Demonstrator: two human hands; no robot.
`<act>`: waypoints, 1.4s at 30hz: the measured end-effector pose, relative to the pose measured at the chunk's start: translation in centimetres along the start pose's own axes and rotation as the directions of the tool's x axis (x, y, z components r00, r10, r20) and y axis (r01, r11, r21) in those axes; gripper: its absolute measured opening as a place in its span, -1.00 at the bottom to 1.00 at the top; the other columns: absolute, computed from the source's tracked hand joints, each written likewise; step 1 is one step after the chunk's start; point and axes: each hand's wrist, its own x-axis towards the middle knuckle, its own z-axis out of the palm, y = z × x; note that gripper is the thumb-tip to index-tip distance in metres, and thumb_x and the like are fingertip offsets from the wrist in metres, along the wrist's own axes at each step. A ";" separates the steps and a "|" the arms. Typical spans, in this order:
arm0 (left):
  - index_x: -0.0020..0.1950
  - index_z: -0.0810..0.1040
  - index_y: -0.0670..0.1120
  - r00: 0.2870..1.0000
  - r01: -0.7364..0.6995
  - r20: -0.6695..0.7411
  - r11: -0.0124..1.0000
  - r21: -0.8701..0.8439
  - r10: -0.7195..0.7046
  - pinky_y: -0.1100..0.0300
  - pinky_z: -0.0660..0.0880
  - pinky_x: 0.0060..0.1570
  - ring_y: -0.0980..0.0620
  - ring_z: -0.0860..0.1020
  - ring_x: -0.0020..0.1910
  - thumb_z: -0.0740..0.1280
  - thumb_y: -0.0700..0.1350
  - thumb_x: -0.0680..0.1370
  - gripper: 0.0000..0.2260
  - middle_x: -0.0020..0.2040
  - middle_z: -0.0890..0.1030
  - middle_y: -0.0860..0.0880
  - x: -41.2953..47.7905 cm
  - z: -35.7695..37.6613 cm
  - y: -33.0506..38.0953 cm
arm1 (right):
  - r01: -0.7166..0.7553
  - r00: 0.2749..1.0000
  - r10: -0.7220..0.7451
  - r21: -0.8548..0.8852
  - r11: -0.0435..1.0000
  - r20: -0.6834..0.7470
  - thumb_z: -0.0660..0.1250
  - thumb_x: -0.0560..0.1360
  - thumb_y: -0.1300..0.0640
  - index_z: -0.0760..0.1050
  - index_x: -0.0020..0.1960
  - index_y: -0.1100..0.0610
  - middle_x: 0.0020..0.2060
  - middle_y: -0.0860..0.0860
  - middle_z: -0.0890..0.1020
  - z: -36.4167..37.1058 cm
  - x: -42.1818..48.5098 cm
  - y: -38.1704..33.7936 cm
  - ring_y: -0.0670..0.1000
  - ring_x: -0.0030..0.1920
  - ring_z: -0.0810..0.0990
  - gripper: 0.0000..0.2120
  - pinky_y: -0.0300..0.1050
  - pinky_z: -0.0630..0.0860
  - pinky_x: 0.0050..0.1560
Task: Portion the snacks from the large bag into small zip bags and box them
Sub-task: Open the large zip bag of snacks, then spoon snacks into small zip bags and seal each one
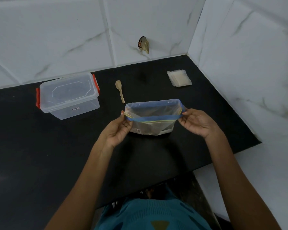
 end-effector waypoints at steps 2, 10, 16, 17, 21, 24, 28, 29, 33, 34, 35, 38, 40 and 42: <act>-0.04 0.51 -0.21 0.999 0.019 0.028 0.999 -0.028 -0.018 0.18 0.59 -0.20 0.01 0.57 -0.08 0.16 -0.24 0.59 -0.85 -0.09 0.58 -0.16 0.2 -0.2 -0.5 | 0.035 0.999 -0.035 0.073 0.997 0.003 0.52 -0.37 0.48 0.57 -0.16 0.29 -0.25 0.16 0.66 -0.5 0.6 0.3 0.05 -0.12 0.60 -0.25 -0.08 0.60 -0.12; 0.06 0.50 -0.09 0.990 -0.143 0.052 0.939 0.314 0.133 0.16 0.58 -0.05 0.03 0.55 -0.01 0.26 -0.24 0.53 -0.86 0.01 0.57 -0.09 -0.4 1.0 -1.1 | 0.060 0.983 -0.090 -0.177 0.982 -0.161 0.19 0.46 0.35 0.49 -0.02 0.16 -0.08 0.08 0.55 1.2 0.3 1.1 -0.01 -0.02 0.52 -0.82 -0.12 0.52 0.02; 0.22 0.34 0.00 0.981 -0.104 -0.079 0.819 0.564 0.179 0.17 0.50 -0.12 0.01 0.55 -0.03 0.33 -0.27 0.48 -0.62 0.10 0.53 -0.09 -0.7 0.5 -2.9 | -0.074 0.952 -0.170 -0.732 0.677 -0.253 0.39 0.43 0.03 0.36 0.25 0.15 0.09 0.10 0.56 1.4 -0.2 2.6 0.03 0.06 0.58 -0.54 -0.17 0.54 -0.07; 0.25 0.35 -0.06 0.981 -0.067 -0.114 0.833 0.549 0.154 0.18 0.50 -0.13 0.01 0.55 -0.05 0.34 -0.25 0.48 -0.63 0.07 0.54 -0.10 -0.8 0.6 -3.2 | -0.095 0.953 -0.151 -0.734 0.673 -0.262 0.40 0.42 0.03 0.35 0.26 0.16 0.09 0.11 0.57 1.5 -0.3 3.0 0.03 0.05 0.58 -0.52 -0.17 0.54 -0.09; 0.07 0.46 -0.09 0.974 0.119 -0.228 0.837 0.534 0.007 0.22 0.44 -0.22 0.07 0.47 -0.23 0.35 -0.14 0.49 -0.81 -0.17 0.52 -0.06 -1.5 0.5 -3.9 | -0.115 0.955 -0.149 -0.780 0.615 -0.258 0.38 0.45 0.11 0.37 0.26 0.15 0.10 0.06 0.56 1.3 -0.9 4.0 -0.02 0.06 0.54 -0.58 -0.22 0.50 -0.13; 0.04 0.47 -0.12 0.970 0.213 -0.206 0.851 0.480 -0.126 0.15 0.45 -0.18 0.05 0.47 -0.20 0.33 -0.20 0.49 -0.85 -0.15 0.51 -0.07 -1.9 0.2 -4.1 | -0.128 0.956 -0.180 -0.881 0.454 -0.232 0.36 0.46 0.09 0.37 0.23 0.09 -0.03 -0.03 0.49 1.1 -1.6 4.1 -0.10 -0.08 0.45 -0.63 -0.25 0.37 -0.24; 0.00 0.44 -0.16 0.984 0.172 -0.110 0.903 0.393 -0.140 -0.02 0.51 -0.04 -0.05 0.54 -0.06 0.24 -0.36 0.51 -0.86 -0.07 0.53 -0.15 -2.4 0.5 -4.4 | -0.121 0.972 -0.107 -0.833 0.539 -0.211 0.33 0.48 0.23 0.36 0.20 0.08 -0.04 0.02 0.51 1.2 -2.4 3.8 -0.08 -0.12 0.51 -0.67 -0.27 0.47 -0.23; -0.03 0.45 -0.16 0.989 0.144 -0.090 0.917 0.372 -0.119 -0.05 0.49 0.04 -0.06 0.54 -0.06 0.21 -0.38 0.52 -0.85 -0.07 0.53 -0.17 -2.5 0.8 -4.5 | -0.100 0.973 -0.106 -0.794 0.599 -0.203 0.32 0.48 0.27 0.36 0.21 0.11 0.01 0.05 0.52 1.2 -2.5 3.7 -0.05 -0.07 0.54 -0.66 -0.24 0.51 -0.20; 0.14 0.46 -0.20 1.000 0.014 -0.021 0.948 0.319 -0.008 0.15 0.49 0.05 -0.04 0.56 -0.07 0.20 -0.41 0.51 -0.75 -0.06 0.56 -0.18 -2.3 1.3 -4.4 | 0.021 0.967 -0.155 -0.547 0.837 -0.201 0.31 0.46 0.35 0.44 0.09 0.22 -0.02 0.11 0.59 1.5 -2.2 3.7 -0.02 -0.08 0.61 -0.78 -0.24 0.60 -0.18; 0.18 0.45 -0.22 1.000 -0.014 -0.005 0.954 0.299 0.016 0.19 0.51 -0.02 -0.04 0.57 -0.07 0.20 -0.42 0.51 -0.73 -0.05 0.56 -0.18 -2.2 1.3 -4.4 | 0.034 0.966 -0.154 -0.488 0.872 -0.207 0.30 0.47 0.36 0.46 0.03 0.22 -0.07 0.10 0.61 1.6 -2.1 3.7 -0.03 -0.11 0.62 -0.84 -0.26 0.60 -0.20; 0.16 0.46 -0.23 0.999 -0.032 0.003 0.961 0.274 0.033 0.19 0.53 -0.06 -0.04 0.57 -0.07 0.20 -0.42 0.51 -0.74 -0.05 0.56 -0.19 -2.1 1.3 -4.5 | 0.043 0.966 -0.149 -0.434 0.900 -0.213 0.28 0.48 0.36 0.48 -0.03 0.22 -0.13 0.09 0.62 1.7 -2.0 3.9 -0.04 -0.14 0.62 -0.89 -0.26 0.60 -0.21; 0.05 0.48 -0.22 1.000 -0.026 0.018 0.985 0.169 0.023 0.12 0.58 -0.12 -0.04 0.59 -0.10 0.18 -0.41 0.53 -0.81 -0.08 0.57 -0.19 -1.9 1.2 -4.6 | 0.041 0.965 -0.099 -0.235 0.971 -0.241 0.23 0.51 0.37 0.48 -0.11 0.21 -0.20 0.09 0.61 1.7 -1.6 4.2 -0.03 -0.17 0.60 -0.89 -0.17 0.60 -0.12; 0.04 0.49 -0.17 0.999 -0.016 0.054 0.987 0.157 0.008 0.05 0.59 -0.13 -0.01 0.64 -0.20 0.17 -0.37 0.54 -0.81 -0.11 0.60 -0.17 -1.9 0.9 -4.7 | 0.033 0.975 -0.046 -0.063 0.997 -0.218 0.20 0.52 0.37 0.47 -0.11 0.23 -0.20 0.12 0.61 1.6 -1.5 4.2 0.00 -0.16 0.61 -0.89 -0.07 0.58 -0.05; 0.08 0.48 -0.12 0.995 -0.023 0.097 0.985 0.171 0.007 -0.07 0.53 -0.06 0.02 0.65 -0.22 0.15 -0.33 0.56 -0.79 -0.04 0.60 -0.14 -1.8 0.6 -4.5 | 0.040 0.988 -0.024 0.098 0.994 -0.155 0.18 0.51 0.38 0.47 -0.09 0.25 -0.25 0.14 0.65 1.3 -1.5 4.1 0.03 -0.22 0.67 -0.88 -0.06 0.60 -0.11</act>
